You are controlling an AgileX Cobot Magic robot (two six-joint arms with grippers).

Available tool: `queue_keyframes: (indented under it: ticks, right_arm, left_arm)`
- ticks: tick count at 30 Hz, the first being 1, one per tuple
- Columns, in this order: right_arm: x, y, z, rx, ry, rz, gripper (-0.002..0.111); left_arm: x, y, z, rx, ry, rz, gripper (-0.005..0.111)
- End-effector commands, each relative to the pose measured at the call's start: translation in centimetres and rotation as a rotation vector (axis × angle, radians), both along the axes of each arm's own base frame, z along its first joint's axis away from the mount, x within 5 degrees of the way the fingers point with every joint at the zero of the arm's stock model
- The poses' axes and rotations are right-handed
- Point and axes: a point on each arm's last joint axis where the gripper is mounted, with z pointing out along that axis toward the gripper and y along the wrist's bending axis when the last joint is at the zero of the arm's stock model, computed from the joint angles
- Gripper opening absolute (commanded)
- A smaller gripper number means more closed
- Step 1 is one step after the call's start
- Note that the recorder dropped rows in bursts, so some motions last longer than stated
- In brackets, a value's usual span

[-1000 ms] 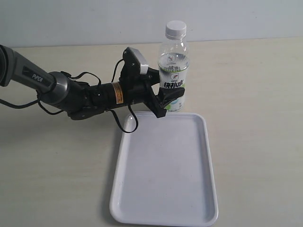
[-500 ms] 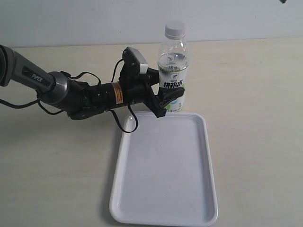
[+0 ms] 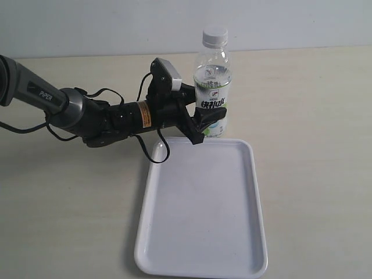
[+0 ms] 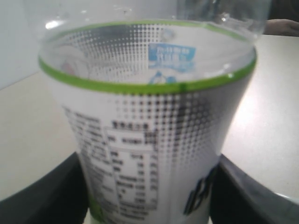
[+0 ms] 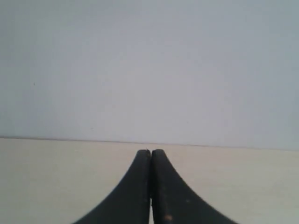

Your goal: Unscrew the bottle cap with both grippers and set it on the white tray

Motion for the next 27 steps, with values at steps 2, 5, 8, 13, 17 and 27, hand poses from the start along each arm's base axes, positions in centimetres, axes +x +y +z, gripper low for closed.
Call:
queue_keyframes:
  ticks: [2,5,8,13,17,27]
  right_arm:
    - [-0.6,1.6,-1.2,0.010,0.113,0.190,0.000]
    - [-0.8,3.3,-1.0,0.070,0.155,0.378,0.000]
    - [-0.3,4.7,-0.3,0.138,0.250,0.543,0.000]
    - [1.4,5.8,0.7,0.274,0.458,0.683,0.000]
    - [3.0,6.5,1.4,0.225,0.586,0.643,0.009]
    - [5.9,14.4,0.3,0.023,0.646,0.561,0.056]
  left_arm:
    - [0.1,0.0,0.3,0.006,-0.003,-0.003,0.000]
    - [0.1,0.0,0.3,0.006,-0.003,-0.003,0.000]
    - [0.0,0.0,0.3,0.011,-0.006,-0.013,0.000]
    - [-0.1,0.0,0.2,0.018,-0.001,-0.031,0.000]
    - [-0.1,0.0,0.3,0.021,0.000,-0.025,0.000]
    - [0.2,0.1,0.6,0.071,-0.018,0.002,0.000]
